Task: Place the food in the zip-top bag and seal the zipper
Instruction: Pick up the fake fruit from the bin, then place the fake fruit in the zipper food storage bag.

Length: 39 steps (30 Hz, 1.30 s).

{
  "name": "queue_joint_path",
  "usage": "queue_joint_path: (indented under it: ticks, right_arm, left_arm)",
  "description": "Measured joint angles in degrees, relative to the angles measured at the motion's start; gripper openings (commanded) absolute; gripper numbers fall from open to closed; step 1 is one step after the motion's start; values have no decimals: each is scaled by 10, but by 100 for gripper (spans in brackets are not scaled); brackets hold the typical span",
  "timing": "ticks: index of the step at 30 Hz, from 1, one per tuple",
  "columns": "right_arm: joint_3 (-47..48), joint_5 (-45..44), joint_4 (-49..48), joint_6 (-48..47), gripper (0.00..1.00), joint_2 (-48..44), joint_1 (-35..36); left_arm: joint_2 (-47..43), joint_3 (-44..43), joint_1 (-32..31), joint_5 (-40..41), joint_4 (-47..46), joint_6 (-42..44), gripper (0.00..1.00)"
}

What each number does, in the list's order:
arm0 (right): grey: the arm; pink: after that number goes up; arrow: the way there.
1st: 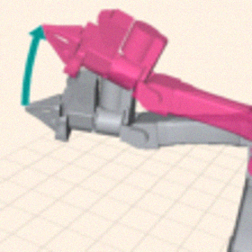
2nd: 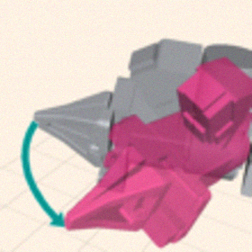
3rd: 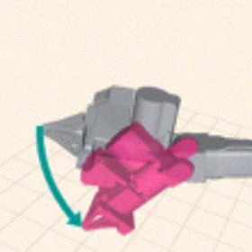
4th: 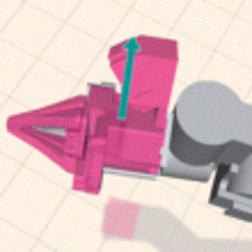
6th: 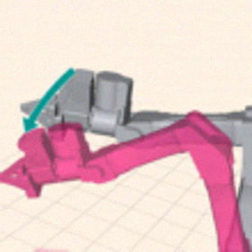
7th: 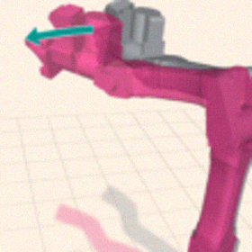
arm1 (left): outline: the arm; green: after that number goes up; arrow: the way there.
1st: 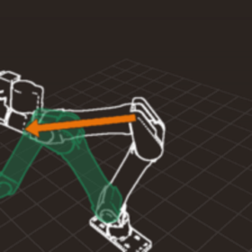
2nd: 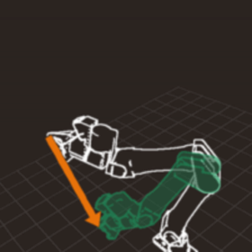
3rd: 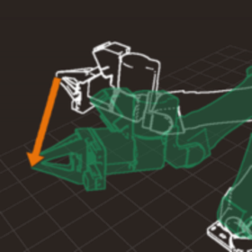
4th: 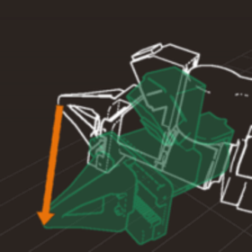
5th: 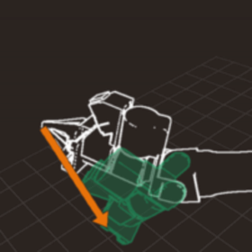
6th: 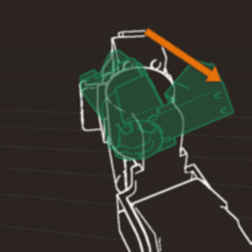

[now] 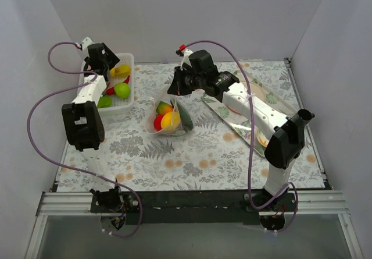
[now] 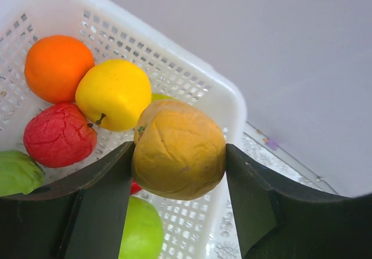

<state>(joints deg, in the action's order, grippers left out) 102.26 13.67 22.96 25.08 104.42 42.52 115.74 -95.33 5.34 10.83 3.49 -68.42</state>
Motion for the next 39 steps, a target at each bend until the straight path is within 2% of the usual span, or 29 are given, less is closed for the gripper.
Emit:
queue_joint_path:
  ticks: [6, 13, 17, 24, 30, 39]
  right_arm:
    - [1, 0, -5, 0, 1, 11, -10]
    - [4, 0, -4, 0, 1, 23, -19]
    - [4, -2, -4, 0, 1, 24, -20]
    - [7, -12, -4, 3, 1, 26, -20]
    - [12, -18, -4, 11, 1, 32, -20]
    - [23, -27, -3, 17, 1, 44, -20]
  left_arm:
    - [-87, 35, 1, -56, 35, -24, 42]
    - [-244, 149, -3, -193, 99, -49, 43]
    - [-335, 204, -20, -267, 138, -49, 43]
    - [-449, 230, -78, -353, 189, -45, 44]
    - [-498, 269, -131, -378, 207, -46, 45]
    - [-499, 320, -174, -379, 222, -49, 46]
